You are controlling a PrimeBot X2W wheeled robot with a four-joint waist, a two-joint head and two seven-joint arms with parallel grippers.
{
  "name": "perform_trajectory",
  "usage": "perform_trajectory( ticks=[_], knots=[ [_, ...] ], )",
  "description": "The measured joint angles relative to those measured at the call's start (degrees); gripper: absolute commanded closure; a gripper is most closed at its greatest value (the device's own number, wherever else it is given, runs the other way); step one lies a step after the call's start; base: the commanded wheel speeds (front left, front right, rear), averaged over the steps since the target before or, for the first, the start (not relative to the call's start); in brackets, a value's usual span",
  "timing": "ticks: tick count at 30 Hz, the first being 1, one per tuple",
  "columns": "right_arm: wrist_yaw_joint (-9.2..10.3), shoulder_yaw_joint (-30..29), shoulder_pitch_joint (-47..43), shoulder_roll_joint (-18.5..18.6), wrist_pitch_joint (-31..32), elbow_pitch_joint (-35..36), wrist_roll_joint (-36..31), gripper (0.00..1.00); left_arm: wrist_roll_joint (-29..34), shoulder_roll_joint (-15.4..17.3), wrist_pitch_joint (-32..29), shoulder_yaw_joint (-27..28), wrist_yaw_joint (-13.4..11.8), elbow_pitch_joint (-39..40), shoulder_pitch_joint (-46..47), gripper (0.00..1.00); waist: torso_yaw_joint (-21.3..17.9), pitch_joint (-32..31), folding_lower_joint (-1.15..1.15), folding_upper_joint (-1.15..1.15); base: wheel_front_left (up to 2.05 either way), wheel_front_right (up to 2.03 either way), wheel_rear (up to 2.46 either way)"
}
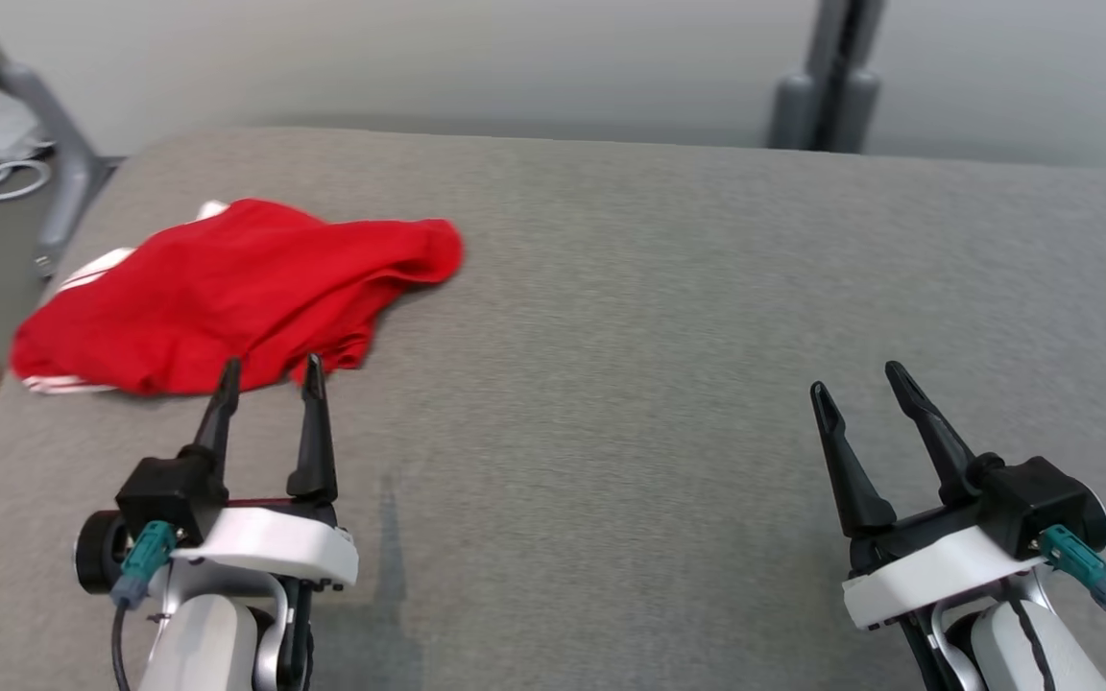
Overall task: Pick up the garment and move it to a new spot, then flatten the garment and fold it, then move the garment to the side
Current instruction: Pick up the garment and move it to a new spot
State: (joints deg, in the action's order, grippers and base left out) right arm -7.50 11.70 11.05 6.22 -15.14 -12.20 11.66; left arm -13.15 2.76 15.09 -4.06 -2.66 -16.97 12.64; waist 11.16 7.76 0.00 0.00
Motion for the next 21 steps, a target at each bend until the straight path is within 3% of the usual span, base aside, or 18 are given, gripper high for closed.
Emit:
perform_trajectory(
  ticks=[12, 16, 21],
  knots=[
    [0.0, 3.4, 0.2, -0.2, 0.0, -2.3, 0.9, 0.0, -0.5, 0.1, 0.0, -1.3, -1.9, 2.6, -4.8, 0.0, 15.3, -3.2, 0.0, 0.0, 0.0, 0.0, 0.0],
    [0.0, 6.0, 3.4, 0.4, 0.0, -4.0, 1.6, 0.0, -1.1, 0.1, 0.0, -0.4, -2.6, 4.7, -6.3, 0.0, 17.8, -3.1, 0.0, 0.0, 0.0, 0.0, 0.0],
    [0.0, 7.3, 5.6, 1.1, 0.0, -5.7, 2.6, 0.0, -1.6, 0.0, 0.0, -0.4, -3.3, 6.0, -7.4, 0.0, 18.3, -2.1, 0.0, 0.0, 0.0, 0.0, 0.0]
  ],
)
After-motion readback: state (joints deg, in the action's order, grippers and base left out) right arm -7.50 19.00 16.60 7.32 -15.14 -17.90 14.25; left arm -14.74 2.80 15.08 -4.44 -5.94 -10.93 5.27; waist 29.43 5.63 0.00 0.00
